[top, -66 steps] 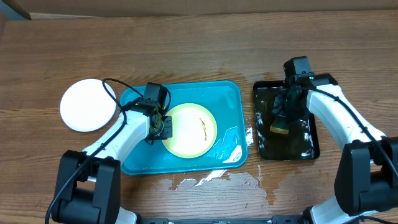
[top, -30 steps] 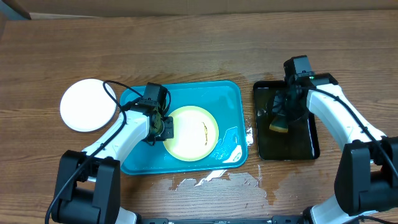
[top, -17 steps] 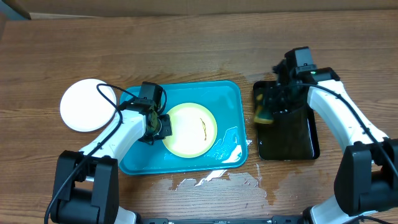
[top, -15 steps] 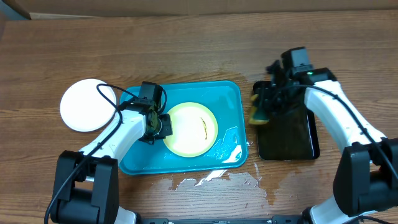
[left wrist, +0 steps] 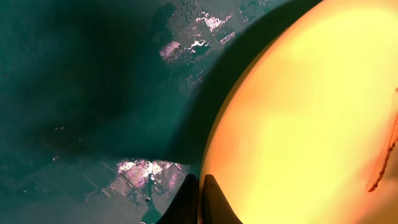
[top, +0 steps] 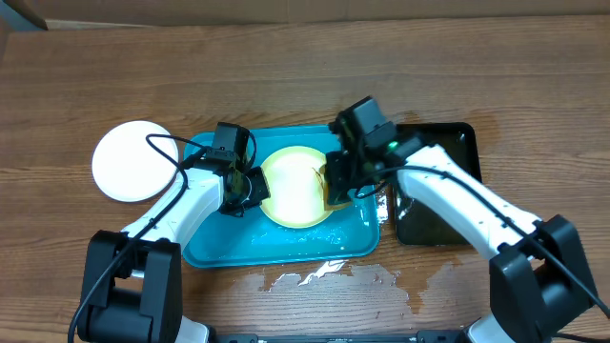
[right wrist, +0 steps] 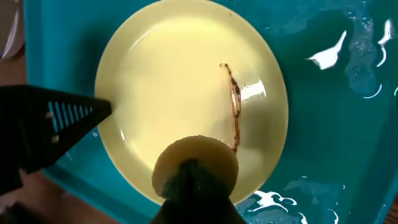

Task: Clean dirty plates on tray and stack at the side

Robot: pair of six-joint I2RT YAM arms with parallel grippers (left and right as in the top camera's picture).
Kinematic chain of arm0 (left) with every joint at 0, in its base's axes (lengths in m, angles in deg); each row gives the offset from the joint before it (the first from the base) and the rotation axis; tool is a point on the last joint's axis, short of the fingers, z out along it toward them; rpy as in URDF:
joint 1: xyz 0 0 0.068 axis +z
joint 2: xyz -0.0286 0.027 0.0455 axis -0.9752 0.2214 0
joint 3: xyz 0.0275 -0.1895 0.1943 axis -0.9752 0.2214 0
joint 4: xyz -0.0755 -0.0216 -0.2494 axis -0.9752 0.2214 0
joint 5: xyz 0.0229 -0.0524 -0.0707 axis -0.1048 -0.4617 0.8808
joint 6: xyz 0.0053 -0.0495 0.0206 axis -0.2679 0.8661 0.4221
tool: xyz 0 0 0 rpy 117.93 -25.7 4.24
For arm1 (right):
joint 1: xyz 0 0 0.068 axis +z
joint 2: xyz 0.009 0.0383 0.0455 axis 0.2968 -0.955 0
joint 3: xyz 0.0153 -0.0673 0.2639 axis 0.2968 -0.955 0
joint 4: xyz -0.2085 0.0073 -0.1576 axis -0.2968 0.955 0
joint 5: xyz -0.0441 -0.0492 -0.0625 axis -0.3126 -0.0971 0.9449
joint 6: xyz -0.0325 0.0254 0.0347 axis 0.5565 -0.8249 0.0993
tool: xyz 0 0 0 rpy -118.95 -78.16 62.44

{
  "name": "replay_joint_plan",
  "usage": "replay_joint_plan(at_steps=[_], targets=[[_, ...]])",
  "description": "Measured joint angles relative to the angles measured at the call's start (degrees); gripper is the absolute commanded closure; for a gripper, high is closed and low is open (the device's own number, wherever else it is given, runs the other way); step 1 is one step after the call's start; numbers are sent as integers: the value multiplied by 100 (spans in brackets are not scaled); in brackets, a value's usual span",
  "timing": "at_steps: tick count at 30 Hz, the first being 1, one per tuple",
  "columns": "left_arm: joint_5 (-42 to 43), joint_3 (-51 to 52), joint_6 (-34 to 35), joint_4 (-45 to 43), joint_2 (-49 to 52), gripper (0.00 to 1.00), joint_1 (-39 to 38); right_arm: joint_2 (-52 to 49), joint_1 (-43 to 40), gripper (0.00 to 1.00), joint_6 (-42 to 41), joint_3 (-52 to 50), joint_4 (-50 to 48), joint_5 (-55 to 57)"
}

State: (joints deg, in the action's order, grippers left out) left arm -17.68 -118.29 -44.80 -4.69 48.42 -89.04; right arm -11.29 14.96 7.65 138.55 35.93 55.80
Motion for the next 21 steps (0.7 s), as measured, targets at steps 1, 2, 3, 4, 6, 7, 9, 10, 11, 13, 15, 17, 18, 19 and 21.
replay_joint_plan(at_steps=[1, 2, 3, 4, 6, 7, 9, 10, 11, 13, 15, 17, 18, 19, 21], targets=[[2, 0, 17, 0, 0, 95, 0, 0, 120, 96, -192, 0, -61, 227], [4, 0, 39, 0, 0, 95, 0, 0, 208, 96, -332, 0, -120, 407], [9, 0, 70, 0, 0, 95, 0, 0, 306, 96, -501, 0, -195, 603], [17, 0, 94, 0, 0, 95, 0, 0, 391, 96, -632, 0, -256, 763], [22, 0, 114, 0, 0, 95, 0, 0, 581, 96, -835, 0, -420, 1093], [22, 0, 114, 0, 0, 95, 0, 0, 654, 96, -903, 0, -483, 1222], [22, 0, 116, 0, 0, 94, 0, -2, 804, 96, -992, 0, -590, 1510], [22, 0, 114, -2, 0, 94, 0, -2, 872, 96, -1040, 0, -627, 1637], [22, 0, 116, 0, 0, 94, 0, -15, 946, 96, -1069, 0, -678, 1792], [22, 0, 116, 0, 0, 94, 0, -76, 1003, 96, -1095, 0, -752, 1952], [22, 0, 116, -2, 0, 94, 0, -219, 1019, 96, -1113, 0, -822, 2081], [22, 0, 116, -4, 0, 92, 0, -378, 1019, 92, -1117, 0, -905, 2168], [20, 0, 116, -4, 0, 91, 0, -498, 1019, 86, -1119, -2, -973, 2212], [22, 0, 120, -7, 0, 88, 0, -544, 1019, 77, -1126, -2, -994, 2225], [20, 0, 133, -13, 0, 84, 0, -610, 1019, 62, -1113, -2, -1003, 2262]])
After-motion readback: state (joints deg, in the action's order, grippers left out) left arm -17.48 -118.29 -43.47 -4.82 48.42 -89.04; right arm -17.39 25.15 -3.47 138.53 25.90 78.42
